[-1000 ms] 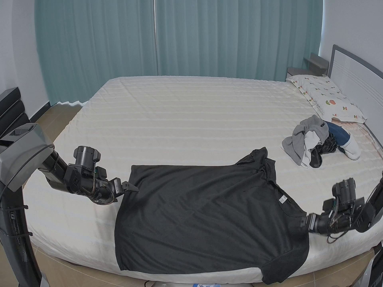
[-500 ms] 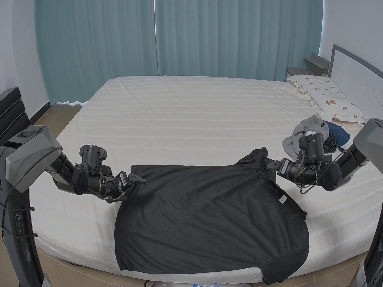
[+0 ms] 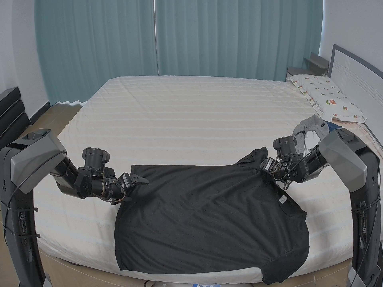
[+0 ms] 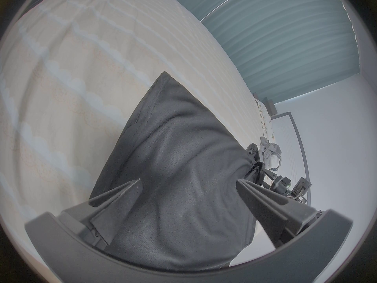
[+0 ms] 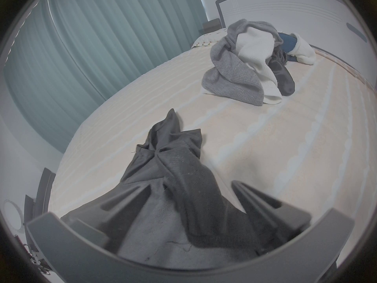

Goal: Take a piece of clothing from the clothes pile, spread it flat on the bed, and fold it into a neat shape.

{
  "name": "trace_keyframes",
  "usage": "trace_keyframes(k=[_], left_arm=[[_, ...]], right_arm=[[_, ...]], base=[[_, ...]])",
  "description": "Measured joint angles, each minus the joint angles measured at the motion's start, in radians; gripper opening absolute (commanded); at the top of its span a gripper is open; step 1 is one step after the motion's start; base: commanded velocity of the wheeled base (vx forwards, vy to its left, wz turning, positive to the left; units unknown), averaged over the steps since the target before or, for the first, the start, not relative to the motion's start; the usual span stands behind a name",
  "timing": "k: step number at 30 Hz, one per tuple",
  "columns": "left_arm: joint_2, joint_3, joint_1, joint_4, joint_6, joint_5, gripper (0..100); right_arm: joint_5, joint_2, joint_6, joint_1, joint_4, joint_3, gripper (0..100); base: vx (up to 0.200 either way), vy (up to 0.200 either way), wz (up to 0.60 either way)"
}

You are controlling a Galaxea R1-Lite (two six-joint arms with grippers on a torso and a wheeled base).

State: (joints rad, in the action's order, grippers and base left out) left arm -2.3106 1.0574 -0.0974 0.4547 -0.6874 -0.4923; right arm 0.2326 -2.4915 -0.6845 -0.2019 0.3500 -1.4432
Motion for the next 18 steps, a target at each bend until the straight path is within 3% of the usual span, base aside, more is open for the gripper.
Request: trace_keyframes(k=[18], left_arm=[[-0.012, 0.007, -0.004, 0.0, 0.001, 0.004, 100]], right_arm=[[-0.009, -0.044, -0.03, 0.075, 0.078, -0.013, 0]], base=[[0.0, 0.0, 0.0]])
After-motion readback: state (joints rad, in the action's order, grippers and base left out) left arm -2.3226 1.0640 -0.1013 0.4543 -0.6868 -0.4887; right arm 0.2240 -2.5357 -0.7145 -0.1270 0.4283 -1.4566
